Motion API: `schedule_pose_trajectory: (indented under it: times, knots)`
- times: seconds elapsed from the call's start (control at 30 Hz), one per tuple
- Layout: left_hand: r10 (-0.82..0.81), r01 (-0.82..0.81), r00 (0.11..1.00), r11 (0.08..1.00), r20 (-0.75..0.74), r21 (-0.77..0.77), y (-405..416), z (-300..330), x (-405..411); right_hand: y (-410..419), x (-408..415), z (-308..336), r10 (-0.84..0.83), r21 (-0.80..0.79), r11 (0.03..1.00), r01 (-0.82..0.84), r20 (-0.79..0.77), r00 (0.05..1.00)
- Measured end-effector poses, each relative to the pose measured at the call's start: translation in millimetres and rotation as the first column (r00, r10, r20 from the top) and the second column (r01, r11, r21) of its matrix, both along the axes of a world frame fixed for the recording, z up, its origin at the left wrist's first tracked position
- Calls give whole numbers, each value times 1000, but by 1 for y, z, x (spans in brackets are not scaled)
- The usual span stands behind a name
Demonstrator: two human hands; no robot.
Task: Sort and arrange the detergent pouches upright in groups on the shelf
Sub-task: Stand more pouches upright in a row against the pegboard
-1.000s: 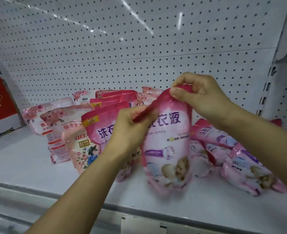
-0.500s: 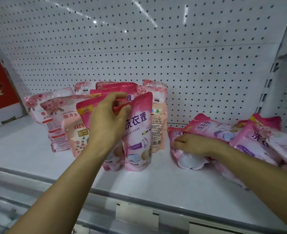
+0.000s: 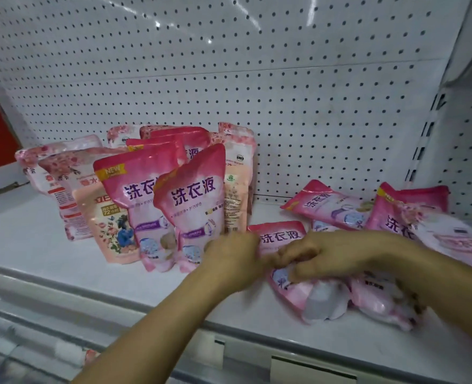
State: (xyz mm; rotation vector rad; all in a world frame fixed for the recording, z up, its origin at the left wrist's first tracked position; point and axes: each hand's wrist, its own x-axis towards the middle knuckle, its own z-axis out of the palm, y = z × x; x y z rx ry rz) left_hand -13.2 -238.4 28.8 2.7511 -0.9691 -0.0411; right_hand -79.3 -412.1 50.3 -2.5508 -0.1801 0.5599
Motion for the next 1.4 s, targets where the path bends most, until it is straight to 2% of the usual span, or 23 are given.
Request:
schedule_pose_trajectory:
  times: [0.03,0.07,0.17,0.2,0.27,0.3,0.33,0.4,0.47,0.53,0.6,0.67,0.73,0.8,0.87,0.93,1.03,1.1,1.17,1.23,1.3,1.4]
  knots:
    - [88,-85,993,996,-82,40,-3,-7,8,-2,-3,0,10,5,1000,-10,-18,1000]
    - [141,-142,978,990,-152,3,-5,-8,13,-5,-6,1,12,14,1000,-11,-39,999]
    - [129,-270,888,924,-441,-272,-11,-9,14,-16,-13,2,-30,134,990,37,-59,998]
    - [74,-350,812,855,-579,-383,-16,-10,6,-20,-14,1,-81,208,974,89,-48,996]
    - [-100,-581,626,602,-773,-548,-30,-19,0,-24,-13,-5,-216,324,923,207,-7,976]
    - [-172,-663,567,485,-805,-570,-37,-25,-3,-24,-14,-7,-283,360,898,254,29,959]
    - [-217,-706,541,408,-813,-578,-43,-27,-7,-23,-15,-9,-341,392,875,284,85,936]
    - [-261,-750,510,332,-819,-573,-51,-23,-16,-19,-18,-9,-427,467,839,279,248,869]
    - [-323,-753,503,291,-801,-590,-54,-12,-23,-21,-24,2,-486,508,826,242,427,763]
    - [-354,-750,516,254,-780,-611,-50,2,-27,-33,-28,20,-528,511,825,242,541,655]
    - [-342,-721,579,210,-740,-661,-42,17,-28,-48,-32,37,-553,510,819,262,581,597]
    - [-361,-647,668,150,-651,-747,-32,37,-33,-57,-33,48,-547,486,829,276,604,580]
    - [-363,-508,785,87,-502,-857,-21,54,-37,-62,-31,53,-546,480,831,280,611,573]
    - [-264,-316,910,53,-319,-947,-12,63,-36,-65,-23,58,-530,444,845,298,623,576]
    - [-94,-177,979,42,-180,-983,-3,64,-27,-71,-9,59,-490,358,872,334,614,619]
    - [42,-161,987,72,-158,-984,6,61,-15,-79,12,59,-429,213,900,380,582,691]
    - [178,-240,962,191,-207,-952,15,47,-3,-93,46,53,-372,-26,901,433,467,803]
    - [258,-204,957,269,-133,-941,21,44,-2,-104,65,47,-364,-170,877,449,372,854]
    - [272,-92,962,335,3,-938,27,51,-5,-112,78,41,-361,-279,850,446,308,880]
    - [271,14,949,469,159,-883,32,62,-5,-118,88,38,-372,-322,832,453,283,884]
    - [276,75,901,662,335,-746,34,71,-1,-120,95,37,-414,-331,810,483,261,872]
    - [238,33,832,881,502,-473,35,83,2,-118,108,37,-513,-280,775,567,244,823]
